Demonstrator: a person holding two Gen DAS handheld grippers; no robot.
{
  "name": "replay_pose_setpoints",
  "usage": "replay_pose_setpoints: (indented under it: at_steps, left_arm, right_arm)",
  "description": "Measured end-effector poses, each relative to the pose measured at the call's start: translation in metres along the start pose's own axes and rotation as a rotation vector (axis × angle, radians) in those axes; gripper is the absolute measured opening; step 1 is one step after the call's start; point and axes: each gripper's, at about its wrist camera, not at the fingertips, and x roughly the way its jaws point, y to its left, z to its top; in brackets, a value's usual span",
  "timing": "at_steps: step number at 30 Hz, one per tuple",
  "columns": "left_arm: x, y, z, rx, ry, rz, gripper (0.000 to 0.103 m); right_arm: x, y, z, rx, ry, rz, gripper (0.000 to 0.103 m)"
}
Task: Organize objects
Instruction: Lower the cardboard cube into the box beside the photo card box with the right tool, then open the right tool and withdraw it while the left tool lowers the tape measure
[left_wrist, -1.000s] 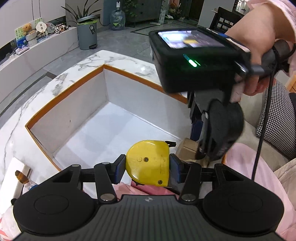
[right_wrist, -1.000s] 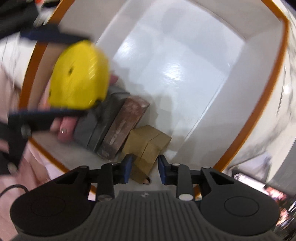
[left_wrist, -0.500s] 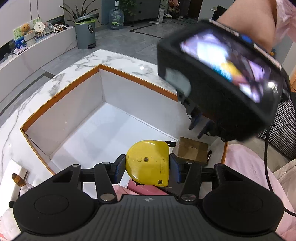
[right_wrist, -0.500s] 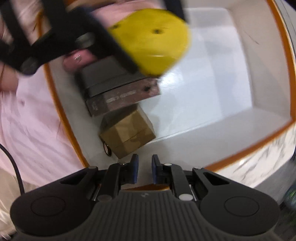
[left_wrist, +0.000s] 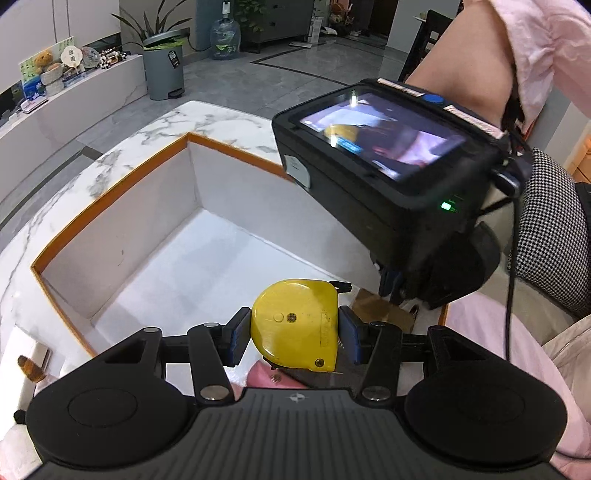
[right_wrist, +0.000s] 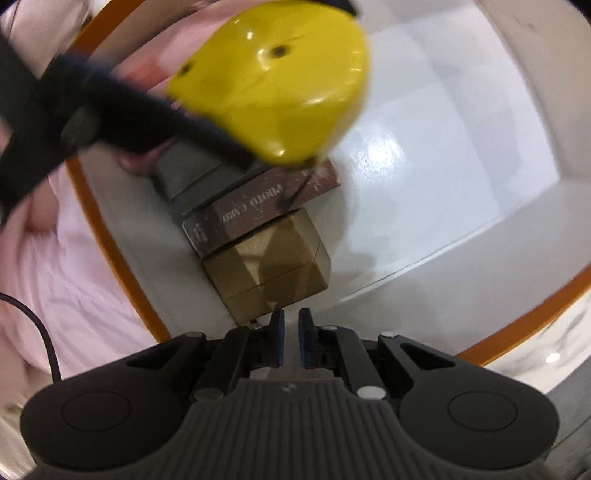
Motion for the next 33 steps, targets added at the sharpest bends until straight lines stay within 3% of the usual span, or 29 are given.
replay_pose_setpoints:
  at_steps: [5, 10, 13, 18, 22, 24, 25, 26, 29, 33]
  left_arm:
    - [0.004, -0.005, 0.006, 0.016, -0.003, -0.022, 0.058]
    - [0.01, -0.011, 0.015, 0.021, -0.01, -0.066, 0.058]
    - [0.017, -0.018, 0.022, 0.042, -0.003, -0.105, 0.058]
    - [0.04, -0.037, 0.036, 0.128, 0.067, -0.147, 0.058]
    - [0.059, -0.047, 0.044, 0.2, 0.137, -0.175, 0.058]
    - [0.067, -0.05, 0.046, 0.222, 0.165, -0.184, 0.058]
    - [0.07, -0.05, 0.044, 0.227, 0.176, -0.191, 0.058]
    - [0.073, -0.051, 0.045, 0.23, 0.189, -0.199, 0.058]
    - [0.081, -0.05, 0.045, 0.243, 0.225, -0.204, 0.058]
    - [0.092, -0.05, 0.045, 0.242, 0.257, -0.219, 0.058]
  right_arm:
    - [-0.016, 0.005, -0.003, 0.014, -0.059, -0.017, 0.01]
    - [-0.064, 0.004, -0.021, 0.083, -0.19, -0.057, 0.024]
    - [-0.09, 0.002, -0.037, 0.126, -0.279, -0.085, 0.026]
    - [-0.109, 0.011, -0.053, 0.138, -0.361, -0.204, 0.03]
    - [-0.099, 0.002, -0.066, 0.182, -0.399, -0.217, 0.032]
    - [-0.081, 0.014, -0.05, 0.18, -0.409, -0.211, 0.032]
    - [-0.059, -0.001, -0.067, 0.176, -0.411, -0.213, 0.032]
    - [-0.046, 0.008, -0.095, 0.169, -0.412, -0.219, 0.032]
    - [-0.082, 0.009, -0.121, 0.165, -0.42, -0.23, 0.032]
    - [-0.079, 0.009, -0.123, 0.172, -0.444, -0.22, 0.032]
